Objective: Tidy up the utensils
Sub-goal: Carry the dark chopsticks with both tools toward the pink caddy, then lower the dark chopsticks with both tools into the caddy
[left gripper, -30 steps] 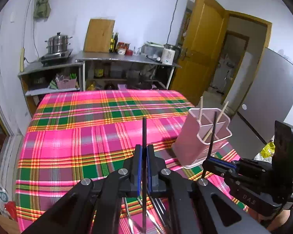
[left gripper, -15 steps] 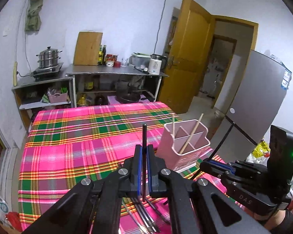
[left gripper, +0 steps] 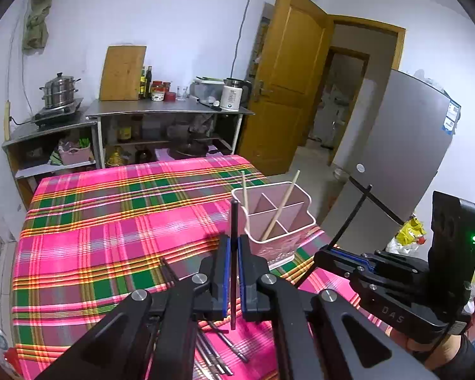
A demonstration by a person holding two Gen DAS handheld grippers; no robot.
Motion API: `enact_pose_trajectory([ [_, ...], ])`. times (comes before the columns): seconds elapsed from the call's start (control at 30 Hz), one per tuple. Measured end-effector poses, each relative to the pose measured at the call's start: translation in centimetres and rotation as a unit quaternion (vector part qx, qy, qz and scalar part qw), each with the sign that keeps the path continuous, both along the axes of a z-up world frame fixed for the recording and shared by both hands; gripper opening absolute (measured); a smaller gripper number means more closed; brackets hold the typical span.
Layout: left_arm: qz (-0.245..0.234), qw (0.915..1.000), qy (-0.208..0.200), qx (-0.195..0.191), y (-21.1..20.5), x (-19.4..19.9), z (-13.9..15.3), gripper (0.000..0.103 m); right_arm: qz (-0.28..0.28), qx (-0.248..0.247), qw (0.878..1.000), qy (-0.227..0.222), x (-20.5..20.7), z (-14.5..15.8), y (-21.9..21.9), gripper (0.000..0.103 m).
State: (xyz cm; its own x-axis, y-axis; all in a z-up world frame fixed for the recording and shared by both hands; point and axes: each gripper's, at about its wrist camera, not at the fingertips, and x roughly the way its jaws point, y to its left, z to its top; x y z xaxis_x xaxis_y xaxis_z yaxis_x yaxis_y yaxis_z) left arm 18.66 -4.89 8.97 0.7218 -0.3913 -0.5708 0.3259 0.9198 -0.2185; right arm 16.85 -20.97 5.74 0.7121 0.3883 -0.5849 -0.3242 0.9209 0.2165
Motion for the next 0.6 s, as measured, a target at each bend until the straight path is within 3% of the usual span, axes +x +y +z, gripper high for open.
enact_pose_trajectory([
  [0.4,-0.019,0.9997,0.006,-0.01,-1.8,0.5,0.3,0.004,-0.023,-0.002,1.0,-0.006,-0.1,1.0,-2.0,0.006],
  [0.6,-0.025,0.9994,0.005,-0.026,-2.1,1.9,1.8,0.004,-0.039,0.003,0.999,-0.015,0.3,2.2,-3.6,0.006],
])
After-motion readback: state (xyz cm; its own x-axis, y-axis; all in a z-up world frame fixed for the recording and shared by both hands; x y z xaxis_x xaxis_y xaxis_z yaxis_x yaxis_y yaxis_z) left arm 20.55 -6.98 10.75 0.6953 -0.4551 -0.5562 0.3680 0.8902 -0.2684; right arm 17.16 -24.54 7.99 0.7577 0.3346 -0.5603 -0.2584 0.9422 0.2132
